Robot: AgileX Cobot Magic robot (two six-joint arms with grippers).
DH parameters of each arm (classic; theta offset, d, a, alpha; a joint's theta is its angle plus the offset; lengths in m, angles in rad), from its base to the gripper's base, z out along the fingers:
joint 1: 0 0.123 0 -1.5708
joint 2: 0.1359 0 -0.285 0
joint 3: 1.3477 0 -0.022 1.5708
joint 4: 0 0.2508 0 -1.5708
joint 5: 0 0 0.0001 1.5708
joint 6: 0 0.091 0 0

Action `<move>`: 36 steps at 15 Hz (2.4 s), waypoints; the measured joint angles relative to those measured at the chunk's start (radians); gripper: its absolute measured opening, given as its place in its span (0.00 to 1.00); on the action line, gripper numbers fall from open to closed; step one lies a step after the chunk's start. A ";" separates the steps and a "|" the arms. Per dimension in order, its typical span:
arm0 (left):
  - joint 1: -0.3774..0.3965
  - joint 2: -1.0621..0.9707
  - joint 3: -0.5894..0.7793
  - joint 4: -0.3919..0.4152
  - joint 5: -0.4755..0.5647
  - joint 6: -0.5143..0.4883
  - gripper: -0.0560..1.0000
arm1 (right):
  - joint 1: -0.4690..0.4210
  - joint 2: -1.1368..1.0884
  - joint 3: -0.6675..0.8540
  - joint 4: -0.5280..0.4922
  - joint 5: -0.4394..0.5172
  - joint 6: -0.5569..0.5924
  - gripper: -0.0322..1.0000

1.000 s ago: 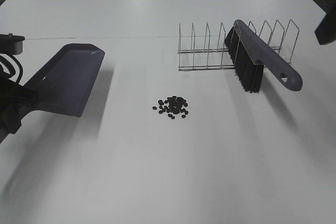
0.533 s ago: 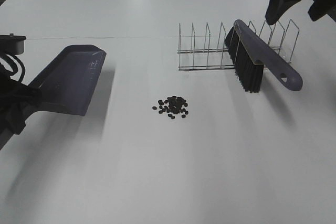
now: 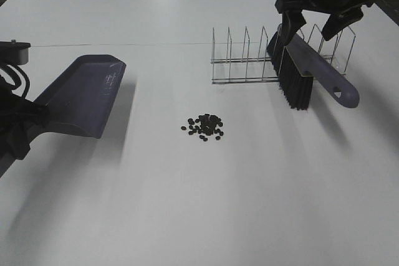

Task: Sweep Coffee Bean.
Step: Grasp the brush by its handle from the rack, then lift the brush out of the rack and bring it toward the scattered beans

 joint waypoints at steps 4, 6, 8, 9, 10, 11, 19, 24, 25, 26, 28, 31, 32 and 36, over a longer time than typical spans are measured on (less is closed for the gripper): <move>0.000 0.000 0.000 0.000 0.000 0.000 0.36 | 0.000 0.164 -0.116 -0.009 -0.019 0.011 0.73; 0.000 0.000 0.000 0.000 0.000 0.000 0.36 | 0.000 0.199 -0.116 -0.043 -0.022 0.047 0.73; 0.000 0.000 0.000 0.000 0.000 0.000 0.36 | 0.000 0.202 -0.116 -0.056 -0.022 0.062 0.71; 0.000 0.000 0.000 0.000 0.000 0.000 0.36 | 0.000 0.202 -0.118 -0.062 -0.022 0.064 0.69; 0.000 0.000 0.000 0.000 0.000 0.004 0.36 | 0.000 0.202 -0.121 -0.064 -0.024 0.065 0.65; 0.000 0.000 0.000 0.000 0.000 0.016 0.36 | 0.000 0.202 -0.121 -0.067 -0.019 0.065 0.60; 0.000 0.000 0.000 0.004 0.005 0.027 0.36 | -0.004 0.110 -0.122 -0.116 0.079 0.114 0.33; 0.000 0.000 0.000 0.004 0.026 0.027 0.36 | -0.004 -0.045 -0.122 -0.155 0.123 0.097 0.33; 0.000 0.000 0.000 0.004 0.027 0.027 0.36 | -0.004 -0.079 -0.118 -0.149 0.123 0.095 0.33; 0.000 0.000 0.000 0.004 0.032 0.027 0.36 | -0.004 -0.113 -0.099 -0.138 0.123 0.095 0.33; 0.000 0.000 0.004 0.007 0.045 0.027 0.36 | -0.002 -0.214 0.016 -0.130 0.123 0.095 0.33; 0.000 0.000 0.085 0.007 0.029 0.026 0.36 | -0.002 -0.334 0.196 -0.152 0.124 0.095 0.33; 0.000 0.000 0.109 0.007 0.020 0.026 0.36 | -0.002 -0.385 0.277 -0.146 0.109 0.095 0.33; 0.000 -0.001 0.124 0.061 0.020 -0.001 0.36 | -0.002 -0.509 0.567 -0.139 -0.024 0.110 0.33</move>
